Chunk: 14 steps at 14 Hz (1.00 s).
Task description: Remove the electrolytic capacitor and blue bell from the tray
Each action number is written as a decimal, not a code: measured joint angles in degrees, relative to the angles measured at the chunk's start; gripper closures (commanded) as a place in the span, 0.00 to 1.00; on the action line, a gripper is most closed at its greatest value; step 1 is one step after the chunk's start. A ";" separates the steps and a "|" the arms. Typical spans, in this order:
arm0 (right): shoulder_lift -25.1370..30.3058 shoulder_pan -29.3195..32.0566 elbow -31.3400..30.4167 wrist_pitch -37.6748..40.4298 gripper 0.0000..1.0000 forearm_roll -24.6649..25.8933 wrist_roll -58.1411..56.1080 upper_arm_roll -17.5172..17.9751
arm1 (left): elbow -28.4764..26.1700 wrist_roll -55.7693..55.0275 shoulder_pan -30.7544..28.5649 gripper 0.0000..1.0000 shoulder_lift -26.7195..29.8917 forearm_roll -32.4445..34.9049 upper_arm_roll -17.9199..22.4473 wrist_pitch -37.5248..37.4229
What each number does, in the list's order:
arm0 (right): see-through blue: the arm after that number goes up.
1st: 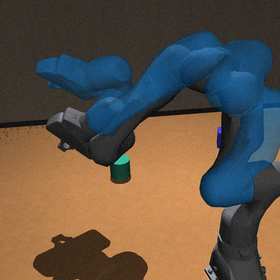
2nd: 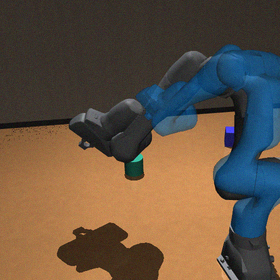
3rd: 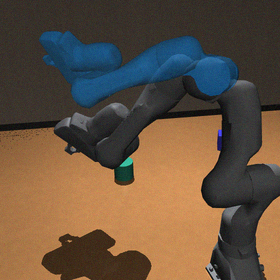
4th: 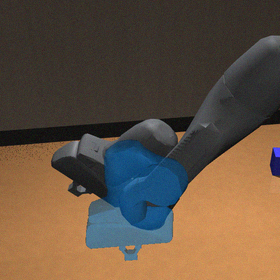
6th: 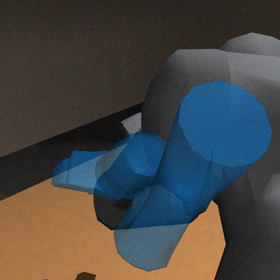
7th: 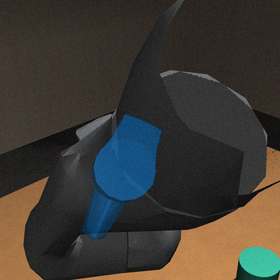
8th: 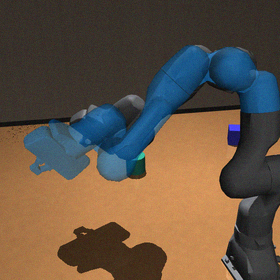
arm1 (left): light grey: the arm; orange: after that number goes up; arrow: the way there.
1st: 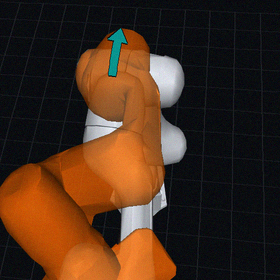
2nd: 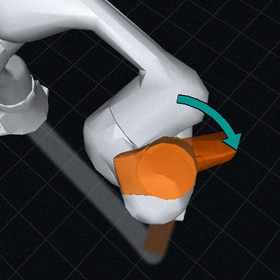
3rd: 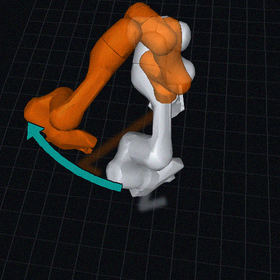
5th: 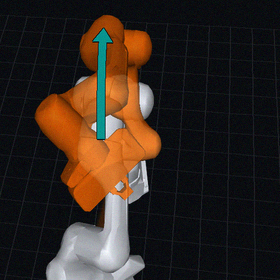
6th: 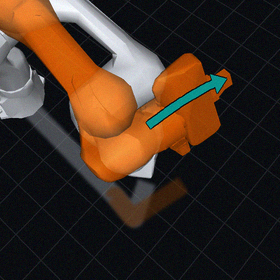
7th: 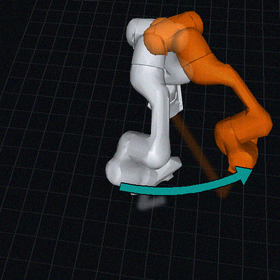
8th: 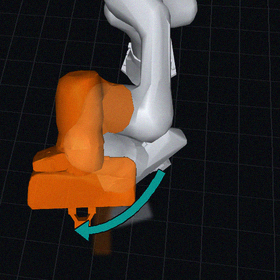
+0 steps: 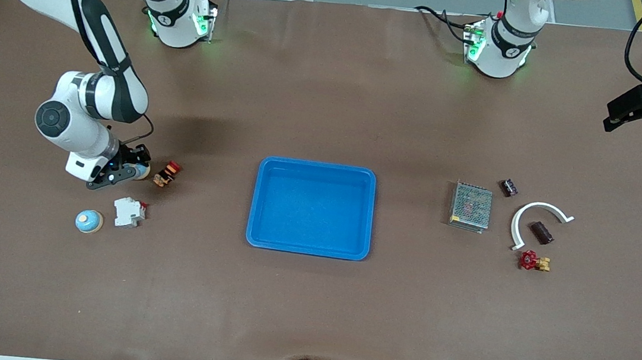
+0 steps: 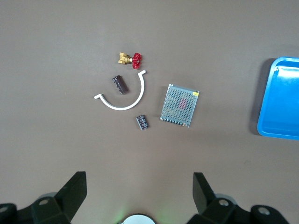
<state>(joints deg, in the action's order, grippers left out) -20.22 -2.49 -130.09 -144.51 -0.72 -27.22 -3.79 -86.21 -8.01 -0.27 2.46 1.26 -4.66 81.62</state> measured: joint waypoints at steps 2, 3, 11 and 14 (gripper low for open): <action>0.00 0.00 0.00 -0.04 0.00 0.00 0.00 0.02 | -0.76 -0.01 0.01 0.00 0.13 -0.01 -0.05 0.24; 0.00 0.00 0.01 -0.13 0.00 0.00 0.00 0.02 | -1.27 -0.02 0.01 0.00 0.41 -0.04 -0.05 0.49; 0.34 0.00 9.82 11.71 0.00 -0.07 1.33 0.02 | -4.52 -0.08 -0.11 0.00 3.02 -0.06 0.39 2.86; 0.78 -0.13 20.55 25.61 0.00 -0.07 5.44 0.04 | -4.03 -0.08 -0.16 0.00 2.96 -0.06 0.48 3.50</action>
<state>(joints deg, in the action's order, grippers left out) -19.44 -2.62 -109.53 -118.90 -0.79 -21.78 -3.74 -90.24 -8.09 -0.43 5.42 1.20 -4.18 85.13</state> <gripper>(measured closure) 0.000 0.000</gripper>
